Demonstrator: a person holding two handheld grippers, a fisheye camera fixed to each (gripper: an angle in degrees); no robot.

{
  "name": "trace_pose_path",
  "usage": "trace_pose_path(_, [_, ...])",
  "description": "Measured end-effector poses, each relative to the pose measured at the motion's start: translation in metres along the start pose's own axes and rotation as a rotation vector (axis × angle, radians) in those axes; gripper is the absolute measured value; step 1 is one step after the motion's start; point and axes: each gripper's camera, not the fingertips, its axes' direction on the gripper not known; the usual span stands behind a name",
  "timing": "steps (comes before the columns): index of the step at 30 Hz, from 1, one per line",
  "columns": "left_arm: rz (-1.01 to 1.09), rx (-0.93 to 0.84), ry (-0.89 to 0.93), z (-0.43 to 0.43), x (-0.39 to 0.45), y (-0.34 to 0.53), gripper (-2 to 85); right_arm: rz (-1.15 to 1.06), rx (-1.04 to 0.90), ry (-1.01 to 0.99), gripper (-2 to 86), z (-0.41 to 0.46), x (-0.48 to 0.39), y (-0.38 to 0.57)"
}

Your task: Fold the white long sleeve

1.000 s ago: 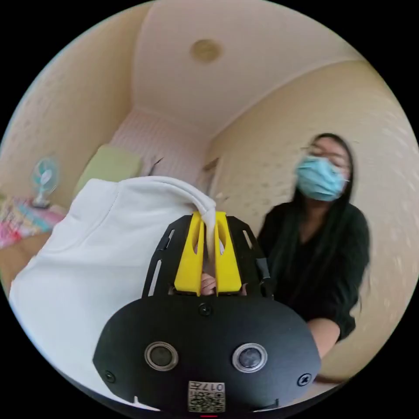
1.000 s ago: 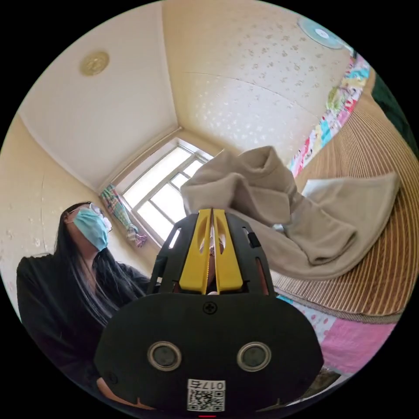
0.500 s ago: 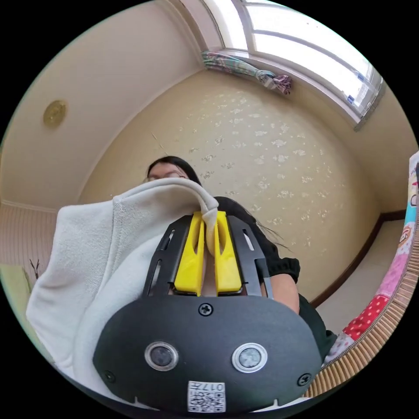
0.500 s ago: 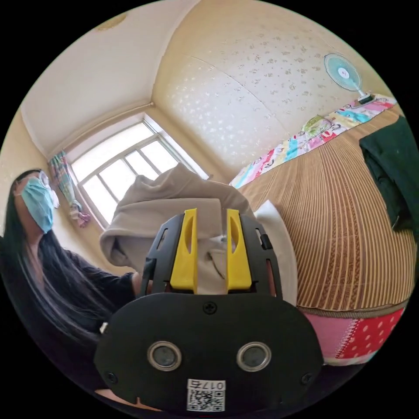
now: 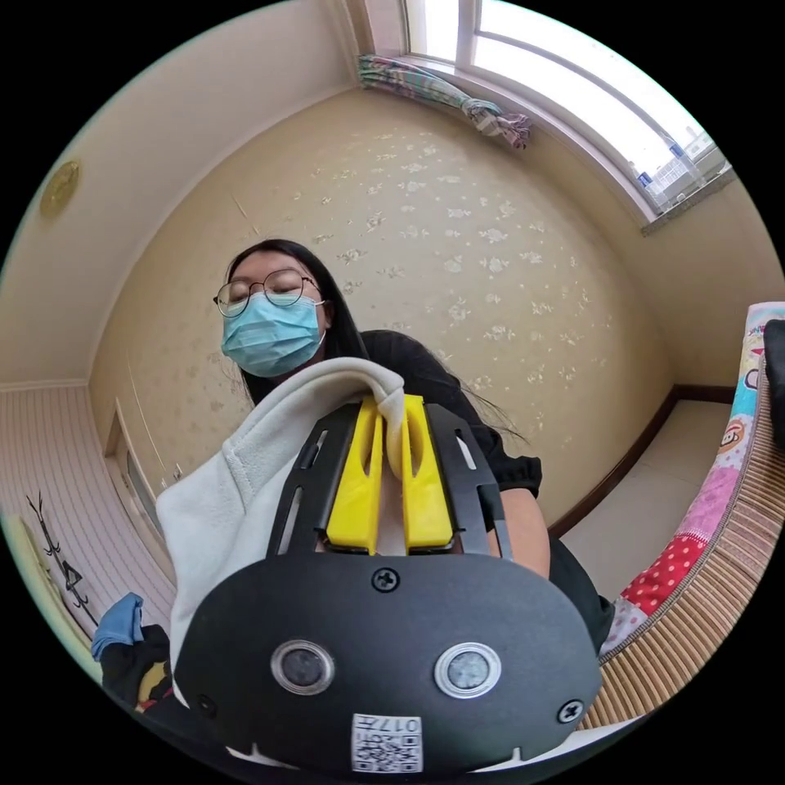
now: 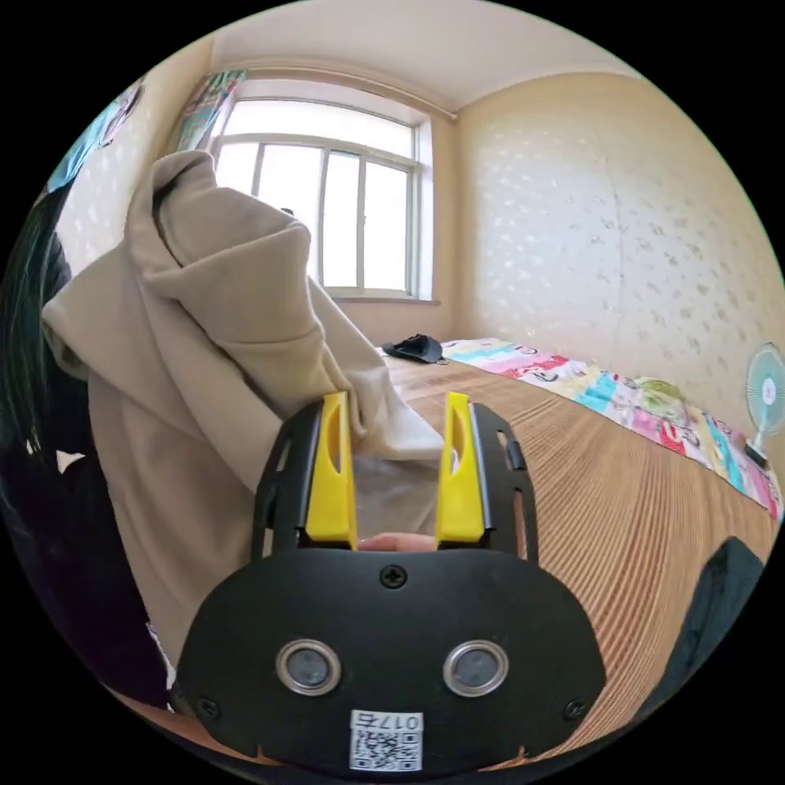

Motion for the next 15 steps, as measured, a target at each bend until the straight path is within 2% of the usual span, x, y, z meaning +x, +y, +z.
trace_pose_path(1, [0.006,-0.002,-0.010,-0.002,0.002,0.000,4.0,0.051,0.000,-0.112,7.0,0.004,0.009,-0.006])
trace_pose_path(3, [0.018,0.012,-0.021,-0.007,0.005,0.002,4.0,0.176,-0.007,-0.099,4.7,0.003,0.023,-0.015])
trace_pose_path(8, [0.005,0.016,-0.096,-0.018,0.003,0.005,4.0,0.270,0.160,0.198,2.7,-0.056,0.020,-0.053])
trace_pose_path(10, [-0.020,0.024,-0.164,-0.026,0.000,0.007,4.1,0.241,0.303,0.394,2.2,-0.100,-0.004,-0.085])
trace_pose_path(12, [-0.057,0.029,-0.234,-0.034,-0.003,0.009,4.0,0.227,0.416,0.505,1.8,-0.136,-0.021,-0.110])
trace_pose_path(15, [-0.092,0.070,-0.381,-0.053,0.001,0.014,3.9,0.141,0.534,0.537,1.2,-0.180,-0.044,-0.146])
